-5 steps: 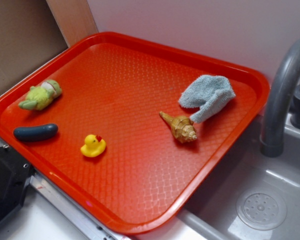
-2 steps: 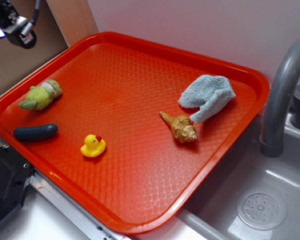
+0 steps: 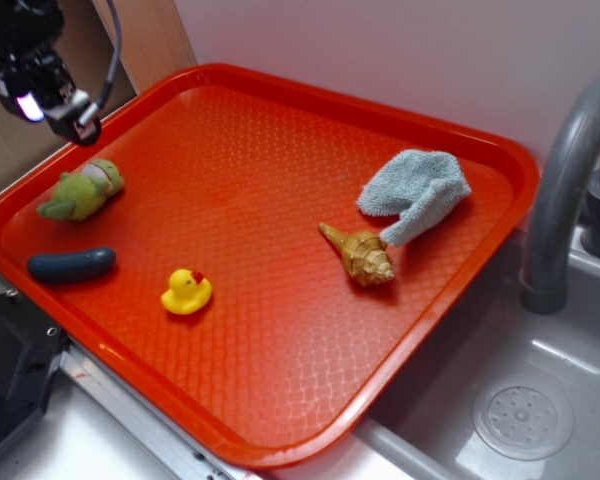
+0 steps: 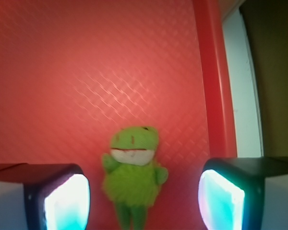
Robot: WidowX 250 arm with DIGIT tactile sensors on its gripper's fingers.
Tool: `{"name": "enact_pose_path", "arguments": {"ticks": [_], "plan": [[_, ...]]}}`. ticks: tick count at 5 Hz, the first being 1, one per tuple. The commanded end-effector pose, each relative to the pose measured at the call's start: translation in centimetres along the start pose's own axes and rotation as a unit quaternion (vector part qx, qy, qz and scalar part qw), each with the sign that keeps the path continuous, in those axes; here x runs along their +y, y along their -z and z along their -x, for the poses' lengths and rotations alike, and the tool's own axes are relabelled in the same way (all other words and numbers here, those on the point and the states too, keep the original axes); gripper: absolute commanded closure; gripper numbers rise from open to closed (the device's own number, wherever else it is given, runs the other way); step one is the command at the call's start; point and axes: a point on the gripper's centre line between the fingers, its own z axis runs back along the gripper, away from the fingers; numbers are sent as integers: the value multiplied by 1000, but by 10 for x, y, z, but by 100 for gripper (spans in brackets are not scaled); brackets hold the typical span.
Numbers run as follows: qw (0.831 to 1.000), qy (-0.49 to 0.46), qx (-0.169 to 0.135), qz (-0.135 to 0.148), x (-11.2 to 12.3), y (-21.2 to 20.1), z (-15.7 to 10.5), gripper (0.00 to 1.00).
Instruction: Grab the green animal.
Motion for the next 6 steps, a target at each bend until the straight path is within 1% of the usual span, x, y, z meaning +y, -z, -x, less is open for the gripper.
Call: {"name": "enact_pose_path", "arguments": {"ticks": [1, 2, 3, 4, 5, 6], "plan": [[999, 8, 36, 7, 8, 38, 1, 0], [998, 11, 61, -17, 7, 58, 0, 0], [997, 26, 75, -11, 1, 72, 1, 0], [997, 27, 71, -18, -1, 73, 3, 0], [997, 52, 57, -9, -3, 68, 5, 100], [997, 53, 48, -6, -2, 61, 5, 100]]}}
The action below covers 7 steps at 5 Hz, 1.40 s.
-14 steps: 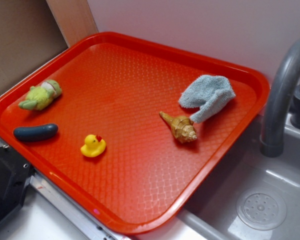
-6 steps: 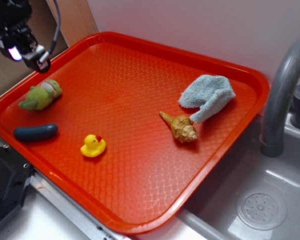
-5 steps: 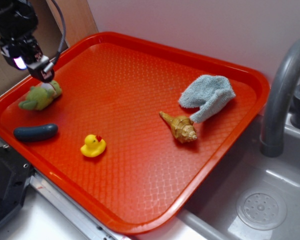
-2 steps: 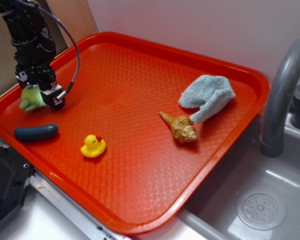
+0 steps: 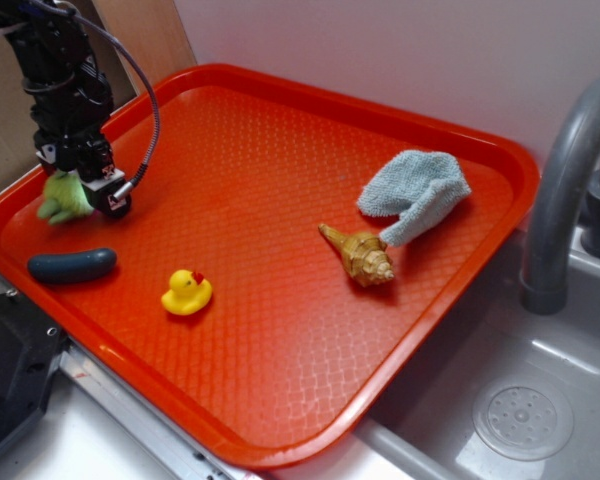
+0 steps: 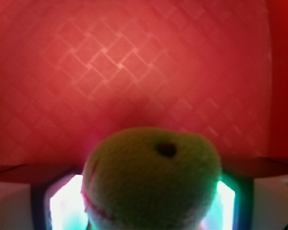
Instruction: Grab the green animal.
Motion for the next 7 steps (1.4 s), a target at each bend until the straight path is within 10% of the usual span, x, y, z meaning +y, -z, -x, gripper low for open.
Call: {"name": "enact_pose_path", "arguments": {"ticks": [1, 3, 7], "plan": [[1000, 10, -26, -1, 3, -12, 1, 100], [997, 6, -67, -30, -2, -64, 0, 100], [985, -81, -138, 69, -79, -220, -3, 100]]}}
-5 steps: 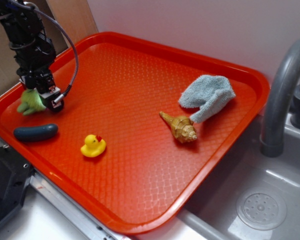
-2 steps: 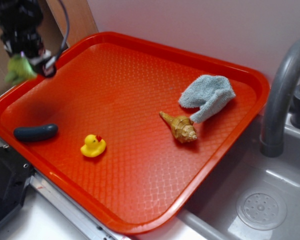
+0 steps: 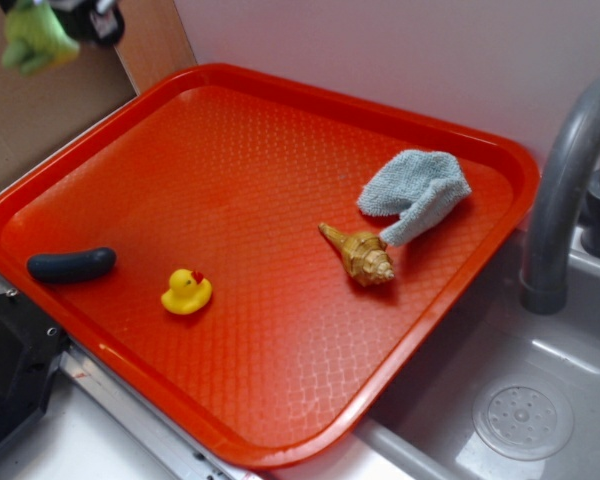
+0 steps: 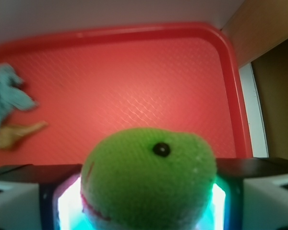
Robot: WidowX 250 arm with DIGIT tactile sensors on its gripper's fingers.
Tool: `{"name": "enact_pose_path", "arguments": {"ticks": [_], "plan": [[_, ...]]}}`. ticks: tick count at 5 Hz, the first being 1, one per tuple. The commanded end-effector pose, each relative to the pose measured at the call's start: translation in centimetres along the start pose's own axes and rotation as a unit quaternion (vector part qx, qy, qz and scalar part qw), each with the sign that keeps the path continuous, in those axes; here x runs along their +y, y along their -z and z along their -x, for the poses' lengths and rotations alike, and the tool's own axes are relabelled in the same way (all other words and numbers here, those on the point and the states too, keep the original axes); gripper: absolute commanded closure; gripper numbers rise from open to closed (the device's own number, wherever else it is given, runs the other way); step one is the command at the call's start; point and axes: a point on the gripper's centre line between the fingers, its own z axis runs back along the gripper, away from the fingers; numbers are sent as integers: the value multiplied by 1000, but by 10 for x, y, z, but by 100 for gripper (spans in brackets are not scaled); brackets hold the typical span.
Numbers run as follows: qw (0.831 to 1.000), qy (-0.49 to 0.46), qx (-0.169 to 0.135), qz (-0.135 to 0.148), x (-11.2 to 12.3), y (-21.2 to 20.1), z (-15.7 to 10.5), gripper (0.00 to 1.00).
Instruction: Grab the green animal.
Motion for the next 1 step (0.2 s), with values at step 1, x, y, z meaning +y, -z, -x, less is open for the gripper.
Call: {"name": "enact_pose_path", "arguments": {"ticks": [1], "plan": [[1000, -17, -5, 18, -9, -14, -9, 100]]}}
